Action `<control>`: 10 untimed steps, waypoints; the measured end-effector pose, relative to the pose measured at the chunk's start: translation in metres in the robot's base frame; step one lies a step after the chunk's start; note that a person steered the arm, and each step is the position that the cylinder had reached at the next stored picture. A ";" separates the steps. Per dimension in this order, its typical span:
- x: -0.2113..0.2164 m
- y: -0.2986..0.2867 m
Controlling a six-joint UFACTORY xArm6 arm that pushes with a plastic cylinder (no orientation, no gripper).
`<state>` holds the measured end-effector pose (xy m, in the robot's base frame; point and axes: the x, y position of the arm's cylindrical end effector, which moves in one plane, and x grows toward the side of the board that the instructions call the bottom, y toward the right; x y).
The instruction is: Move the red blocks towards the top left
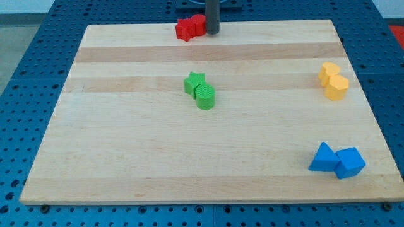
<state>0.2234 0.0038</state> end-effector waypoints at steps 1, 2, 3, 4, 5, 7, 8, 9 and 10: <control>-0.007 0.008; -0.029 0.033; -0.030 0.038; -0.031 0.018; -0.030 0.002; -0.014 -0.046; 0.003 -0.071; 0.003 -0.067; 0.009 -0.067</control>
<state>0.2325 -0.0636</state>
